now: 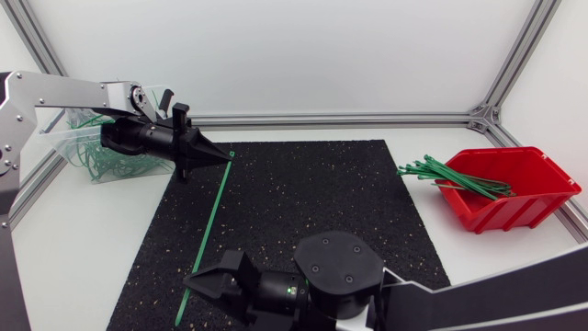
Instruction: Take a green cable tie from the red box, thread the tail through the head to close it, then place it in the transparent bin on the left.
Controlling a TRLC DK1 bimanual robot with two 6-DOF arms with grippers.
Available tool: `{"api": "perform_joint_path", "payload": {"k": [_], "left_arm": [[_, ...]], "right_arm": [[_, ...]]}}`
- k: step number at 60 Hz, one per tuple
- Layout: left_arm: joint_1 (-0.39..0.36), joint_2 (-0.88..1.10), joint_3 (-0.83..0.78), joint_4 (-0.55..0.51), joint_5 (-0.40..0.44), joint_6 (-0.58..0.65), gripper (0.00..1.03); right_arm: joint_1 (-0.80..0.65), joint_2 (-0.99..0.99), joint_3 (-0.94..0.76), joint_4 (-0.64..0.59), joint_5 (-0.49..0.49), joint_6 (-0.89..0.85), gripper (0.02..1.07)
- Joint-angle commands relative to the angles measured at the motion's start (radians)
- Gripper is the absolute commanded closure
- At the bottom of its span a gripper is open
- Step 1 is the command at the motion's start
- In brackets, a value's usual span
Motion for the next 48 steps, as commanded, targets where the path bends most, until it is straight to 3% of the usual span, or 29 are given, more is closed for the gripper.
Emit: {"api": "perform_joint_path", "payload": {"k": [1, 48], "left_arm": [[0.000, -0.027, -0.027, -0.013, 0.003, 0.028, 1.00], [-0.015, -0.077, -0.079, -0.003, 0.001, 0.042, 1.00]], "right_arm": [[0.021, 0.008, -0.033, 0.014, -0.006, -0.039, 0.77], [0.006, 0.049, 0.029, 0.014, 0.011, -0.042, 0.85]]}}
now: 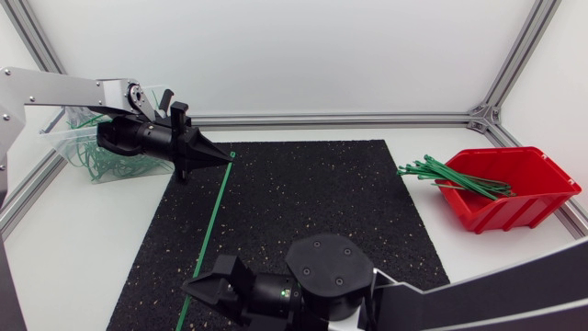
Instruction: Take a green cable tie from the red box, thread the tail through the head to close it, then place it in the transparent bin on the left.
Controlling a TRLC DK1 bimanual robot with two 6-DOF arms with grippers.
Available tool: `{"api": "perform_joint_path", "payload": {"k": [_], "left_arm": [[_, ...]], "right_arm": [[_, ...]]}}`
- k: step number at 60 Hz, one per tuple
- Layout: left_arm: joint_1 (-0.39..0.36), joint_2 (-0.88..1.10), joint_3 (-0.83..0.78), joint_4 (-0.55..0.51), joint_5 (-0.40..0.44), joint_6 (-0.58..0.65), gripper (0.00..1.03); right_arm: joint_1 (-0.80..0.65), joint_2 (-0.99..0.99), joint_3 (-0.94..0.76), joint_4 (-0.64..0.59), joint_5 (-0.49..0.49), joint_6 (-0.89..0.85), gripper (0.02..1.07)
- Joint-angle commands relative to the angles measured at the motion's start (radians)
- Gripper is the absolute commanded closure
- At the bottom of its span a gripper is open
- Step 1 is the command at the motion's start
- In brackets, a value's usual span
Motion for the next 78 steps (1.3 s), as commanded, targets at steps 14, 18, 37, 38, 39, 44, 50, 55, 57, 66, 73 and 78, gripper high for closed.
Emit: {"api": "perform_joint_path", "payload": {"k": [14, 18, 37, 38, 39, 44, 50, 55, 57, 66, 73, 78], "left_arm": [[0.000, -0.018, -0.021, -0.004, 0.003, 0.028, 1.00], [-0.003, -0.020, -0.020, -0.003, 0.001, 0.028, 1.00], [-0.012, -0.063, -0.060, 0.022, 0.003, 0.029, 1.00], [-0.013, -0.063, -0.060, 0.022, 0.003, 0.029, 1.00], [-0.012, -0.064, -0.060, 0.022, 0.003, 0.029, 1.00], [-0.012, -0.072, -0.069, 0.028, 0.003, 0.029, 1.00], [-0.013, -0.093, -0.096, 0.043, 0.003, 0.033, 1.00], [-0.024, -0.127, -0.130, 0.068, 0.003, 0.034, 1.00], [-0.027, -0.144, -0.147, 0.080, 0.003, 0.034, 1.00], [-0.041, -0.208, -0.214, 0.137, 0.006, 0.033, 1.00], [-0.049, -0.234, -0.253, 0.180, 0.011, 0.033, 1.00], [-0.049, -0.257, -0.271, 0.208, 0.018, 0.033, 1.00]], "right_arm": [[-0.003, -0.030, -0.031, 0.010, 0.022, -0.026, 1.02], [-0.004, -0.028, -0.037, 0.010, 0.025, -0.024, 1.02], [-0.015, -0.040, -0.007, 0.005, 0.036, 0.111, 1.02], [-0.015, -0.039, -0.003, 0.005, 0.037, 0.126, 1.02], [-0.015, -0.039, 0.000, 0.004, 0.039, 0.138, 1.02], [-0.015, -0.030, 0.012, -0.002, 0.048, 0.183, 1.02], [-0.013, -0.028, 0.021, -0.004, 0.062, 0.244, 1.02], [-0.012, -0.036, 0.030, -0.009, 0.071, 0.303, 1.02], [-0.010, -0.039, 0.033, -0.013, 0.077, 0.323, 1.02], [-0.013, -0.082, 0.046, -0.075, 0.097, 0.439, 1.02], [-0.015, -0.138, 0.055, -0.171, 0.100, 0.563, 1.02], [-0.015, -0.166, 0.049, -0.219, 0.101, 0.639, 1.02]]}}
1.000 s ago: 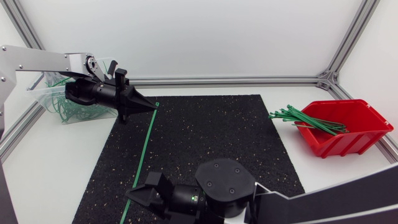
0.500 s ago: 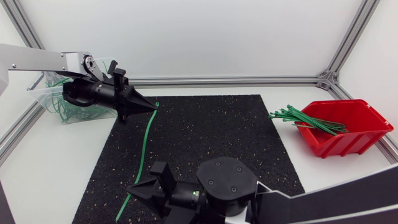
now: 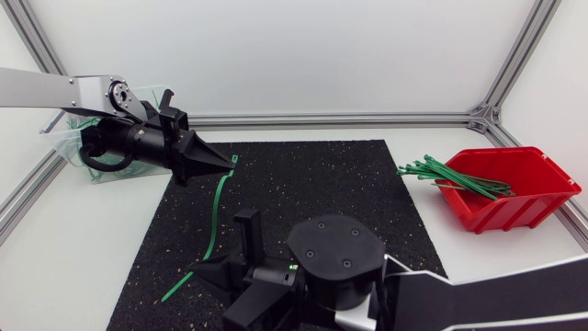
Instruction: Take a green cable tie from the red box, thread the tail through the head to close it, then place it in the transparent bin on the left.
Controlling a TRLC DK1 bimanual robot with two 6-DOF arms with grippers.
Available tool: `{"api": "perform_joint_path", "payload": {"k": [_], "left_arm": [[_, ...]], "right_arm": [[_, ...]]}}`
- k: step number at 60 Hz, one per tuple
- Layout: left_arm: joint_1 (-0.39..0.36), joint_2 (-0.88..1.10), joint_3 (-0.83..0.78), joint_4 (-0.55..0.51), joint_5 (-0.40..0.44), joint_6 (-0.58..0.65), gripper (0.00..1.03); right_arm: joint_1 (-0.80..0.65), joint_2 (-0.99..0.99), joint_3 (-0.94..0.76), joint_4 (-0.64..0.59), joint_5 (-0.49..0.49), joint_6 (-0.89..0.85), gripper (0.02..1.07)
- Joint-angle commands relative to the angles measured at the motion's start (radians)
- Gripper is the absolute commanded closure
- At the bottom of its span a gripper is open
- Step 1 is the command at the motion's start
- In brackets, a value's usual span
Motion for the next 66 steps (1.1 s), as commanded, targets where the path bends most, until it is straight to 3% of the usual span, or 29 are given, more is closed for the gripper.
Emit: {"api": "perform_joint_path", "payload": {"k": [1, 20, 34, 47, 54, 66], "left_arm": [[-0.005, -0.036, -0.042, 0.020, 0.015, 0.021, 1.00], [-0.045, -0.070, -0.080, 0.102, 0.035, 0.019, 1.00], [-0.081, -0.124, -0.112, 0.161, 0.047, 0.018, 1.00], [-0.088, -0.156, -0.144, 0.236, 0.075, 0.018, 1.00], [-0.086, -0.217, -0.203, 0.336, 0.078, 0.018, 1.00], [-0.048, -0.249, -0.249, 0.402, 0.073, 0.018, 1.00]], "right_arm": [[-0.009, -0.038, 0.013, -0.040, 0.014, 0.116, 1.02], [-0.026, -0.137, -0.016, -0.232, -0.017, 0.339, 1.02], [-0.089, -0.274, 0.002, -0.451, -0.112, 0.500, 1.02], [-0.087, -0.354, -0.017, -0.522, -0.114, 0.549, 1.02], [-0.086, -0.373, -0.017, -0.545, -0.115, 0.569, 1.02], [-0.080, -0.404, -0.013, -0.598, -0.124, 0.593, 1.02]]}}
